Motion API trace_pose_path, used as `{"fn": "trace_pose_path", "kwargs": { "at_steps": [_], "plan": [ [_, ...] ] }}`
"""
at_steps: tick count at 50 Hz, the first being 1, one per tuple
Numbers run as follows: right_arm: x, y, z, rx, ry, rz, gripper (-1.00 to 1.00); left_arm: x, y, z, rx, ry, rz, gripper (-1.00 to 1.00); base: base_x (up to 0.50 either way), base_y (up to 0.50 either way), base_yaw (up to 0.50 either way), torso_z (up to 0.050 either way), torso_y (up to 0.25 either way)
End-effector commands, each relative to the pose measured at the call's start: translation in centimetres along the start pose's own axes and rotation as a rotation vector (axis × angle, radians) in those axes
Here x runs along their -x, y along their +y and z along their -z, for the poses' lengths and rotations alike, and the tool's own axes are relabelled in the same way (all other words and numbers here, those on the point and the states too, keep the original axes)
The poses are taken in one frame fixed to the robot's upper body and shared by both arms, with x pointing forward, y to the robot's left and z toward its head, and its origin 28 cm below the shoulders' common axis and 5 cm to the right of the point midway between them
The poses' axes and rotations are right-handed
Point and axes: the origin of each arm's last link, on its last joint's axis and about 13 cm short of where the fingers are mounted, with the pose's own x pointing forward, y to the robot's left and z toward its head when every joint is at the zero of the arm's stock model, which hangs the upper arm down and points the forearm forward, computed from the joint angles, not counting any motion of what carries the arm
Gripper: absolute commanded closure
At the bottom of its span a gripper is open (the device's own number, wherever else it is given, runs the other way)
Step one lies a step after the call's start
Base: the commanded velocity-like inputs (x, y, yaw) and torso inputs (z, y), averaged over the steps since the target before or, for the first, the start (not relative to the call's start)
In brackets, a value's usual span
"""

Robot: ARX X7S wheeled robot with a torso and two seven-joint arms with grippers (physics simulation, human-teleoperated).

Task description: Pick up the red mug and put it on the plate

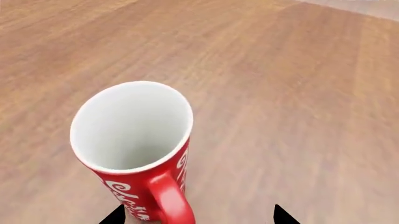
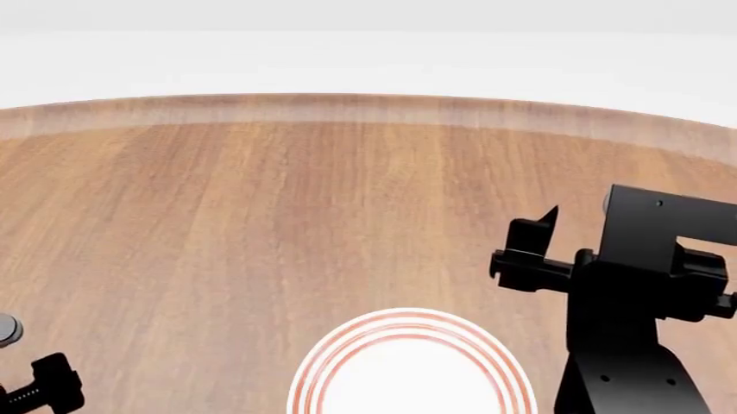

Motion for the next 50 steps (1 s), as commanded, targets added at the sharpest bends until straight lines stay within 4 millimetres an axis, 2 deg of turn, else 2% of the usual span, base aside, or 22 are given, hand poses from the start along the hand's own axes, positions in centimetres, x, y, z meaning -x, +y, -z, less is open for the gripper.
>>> {"fn": "trace_pose_path", "kwargs": {
  "at_steps": [1,20,27,28,50],
  "plan": [
    [-0.16,0.05,0.37,-0.003,0.009,-0.004,-1.0,-0.52,0.0,0.25,0.008,0.025,-0.009,-1.0,0.0,0.0,0.0,0.0,0.0],
    [-0.28,0.16,0.71,-0.002,0.017,-0.009,-1.0,-1.43,-0.23,0.11,0.033,0.064,-0.033,-1.0,0.0,0.0,0.0,0.0,0.0],
    [-0.29,0.13,0.64,-0.006,0.018,-0.011,-1.0,-1.21,-0.17,0.36,0.037,0.075,-0.034,-1.0,0.0,0.0,0.0,0.0,0.0],
    [-0.27,0.13,0.66,-0.005,0.018,-0.011,-1.0,-1.2,-0.16,0.41,0.038,0.076,-0.035,1.0,0.0,0.0,0.0,0.0,0.0],
    [-0.46,0.19,1.05,-0.007,0.026,-0.011,-1.0,-1.23,-0.21,0.75,0.031,0.083,-0.028,1.0,0.0,0.0,0.0,0.0,0.0]
  ]
}}
